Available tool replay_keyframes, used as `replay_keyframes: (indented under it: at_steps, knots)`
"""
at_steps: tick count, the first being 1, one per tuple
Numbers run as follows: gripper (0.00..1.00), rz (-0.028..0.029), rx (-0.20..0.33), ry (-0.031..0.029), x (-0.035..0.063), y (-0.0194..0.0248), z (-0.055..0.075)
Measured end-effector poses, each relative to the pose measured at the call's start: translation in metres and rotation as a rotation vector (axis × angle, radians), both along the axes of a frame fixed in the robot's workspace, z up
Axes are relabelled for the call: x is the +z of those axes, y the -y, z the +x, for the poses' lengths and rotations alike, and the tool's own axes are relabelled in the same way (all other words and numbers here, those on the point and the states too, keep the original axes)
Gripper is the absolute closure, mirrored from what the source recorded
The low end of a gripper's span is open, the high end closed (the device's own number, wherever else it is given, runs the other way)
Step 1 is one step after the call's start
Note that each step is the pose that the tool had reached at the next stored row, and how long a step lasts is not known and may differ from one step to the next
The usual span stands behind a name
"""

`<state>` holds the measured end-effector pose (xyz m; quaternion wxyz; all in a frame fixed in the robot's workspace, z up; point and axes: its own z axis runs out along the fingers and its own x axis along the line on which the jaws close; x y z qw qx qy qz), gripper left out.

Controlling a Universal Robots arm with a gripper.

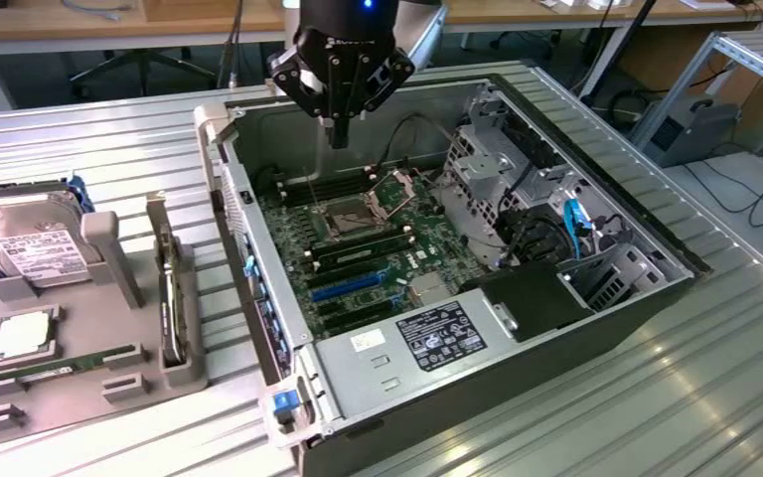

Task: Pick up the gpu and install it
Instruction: 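Reach for the gpu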

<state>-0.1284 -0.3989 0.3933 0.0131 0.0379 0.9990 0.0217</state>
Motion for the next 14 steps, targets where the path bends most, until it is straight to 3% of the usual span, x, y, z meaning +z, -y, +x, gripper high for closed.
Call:
replay_keyframes:
  at_steps: [14]
  knots:
    - [0.89, 0.0001, 0.0, 0.0001, -0.0001, 0.0, -0.013]
